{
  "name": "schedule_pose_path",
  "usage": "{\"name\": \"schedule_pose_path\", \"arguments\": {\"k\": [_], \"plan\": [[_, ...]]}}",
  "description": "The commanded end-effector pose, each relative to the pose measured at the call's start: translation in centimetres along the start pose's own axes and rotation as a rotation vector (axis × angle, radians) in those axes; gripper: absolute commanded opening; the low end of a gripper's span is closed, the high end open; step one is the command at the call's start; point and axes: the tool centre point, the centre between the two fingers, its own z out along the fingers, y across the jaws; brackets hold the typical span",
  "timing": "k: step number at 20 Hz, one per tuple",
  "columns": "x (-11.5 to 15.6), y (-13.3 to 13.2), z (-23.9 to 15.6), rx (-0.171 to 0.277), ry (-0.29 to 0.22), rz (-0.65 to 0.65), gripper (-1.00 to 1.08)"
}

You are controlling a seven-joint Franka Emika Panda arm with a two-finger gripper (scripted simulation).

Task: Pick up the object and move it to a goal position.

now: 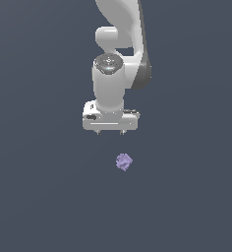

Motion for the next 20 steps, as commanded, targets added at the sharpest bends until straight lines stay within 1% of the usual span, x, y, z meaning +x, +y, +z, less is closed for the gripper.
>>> {"name": "schedule_pose_path", "arguments": {"k": [1,9,14,20], "plan": [[0.0,0.0,0.0,0.0,0.0,0.0,1.0],[0.32,-0.08,-0.84,-0.02,0.0,-0.006,1.0],[0.35,-0.1,-0.8,-0.02,0.0,-0.009,1.0],[0.91,-0.56,-0.06,-0.021,-0.001,-0.067,1.0]]}}
